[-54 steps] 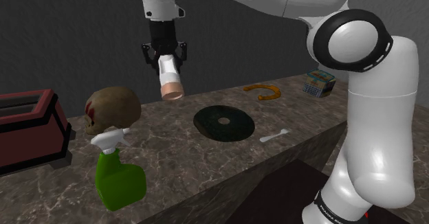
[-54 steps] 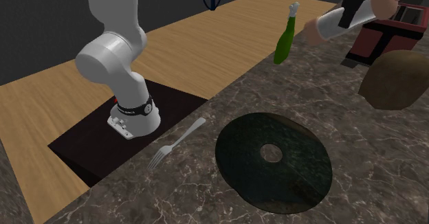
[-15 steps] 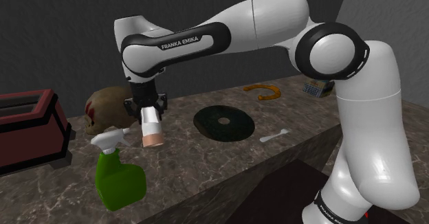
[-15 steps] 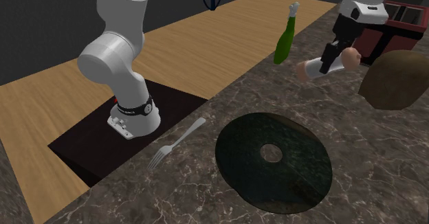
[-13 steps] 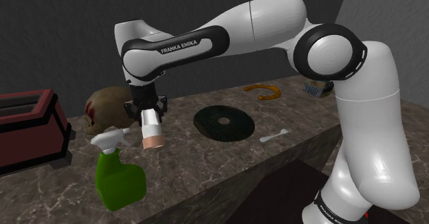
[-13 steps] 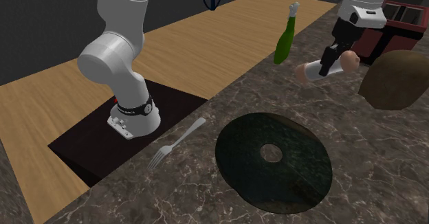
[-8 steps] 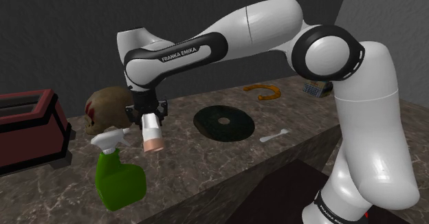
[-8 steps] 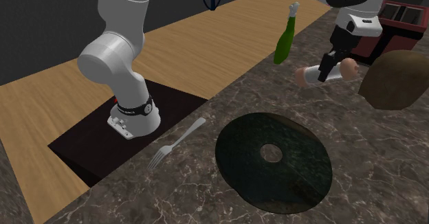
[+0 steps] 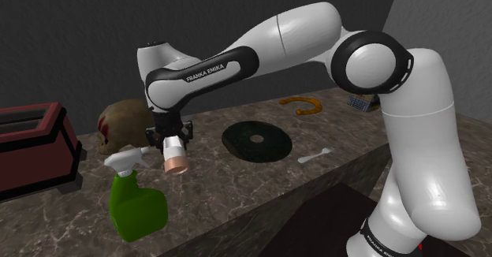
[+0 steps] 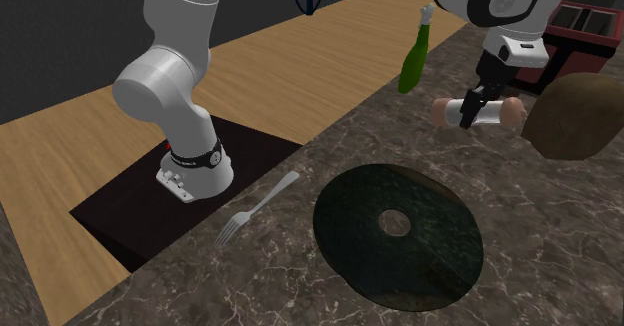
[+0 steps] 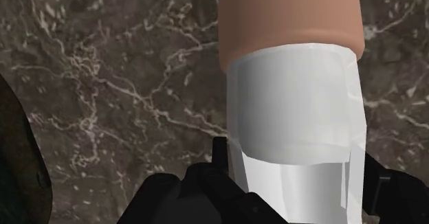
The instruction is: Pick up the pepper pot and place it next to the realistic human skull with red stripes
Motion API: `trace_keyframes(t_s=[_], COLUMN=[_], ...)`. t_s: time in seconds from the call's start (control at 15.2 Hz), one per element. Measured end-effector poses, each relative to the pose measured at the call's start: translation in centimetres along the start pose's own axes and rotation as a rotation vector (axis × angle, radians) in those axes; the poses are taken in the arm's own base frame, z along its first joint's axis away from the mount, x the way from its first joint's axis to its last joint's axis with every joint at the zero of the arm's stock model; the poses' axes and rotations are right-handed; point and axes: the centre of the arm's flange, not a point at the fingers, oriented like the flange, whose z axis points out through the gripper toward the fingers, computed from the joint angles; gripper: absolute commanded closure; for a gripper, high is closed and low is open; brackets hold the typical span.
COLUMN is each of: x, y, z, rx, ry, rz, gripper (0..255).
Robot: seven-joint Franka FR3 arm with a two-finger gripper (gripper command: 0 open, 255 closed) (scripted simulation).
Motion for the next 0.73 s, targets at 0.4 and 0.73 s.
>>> trace_keyframes(t_s=[0.4,0.73], x=[-0.23,-0.47], y=[-0.12,-0.24], z=[0.72,0.33], rx=[-0.009,-0.012], ry=[-0.012,-0.016], rz=[-0.006,-0.008], gripper=[0,0])
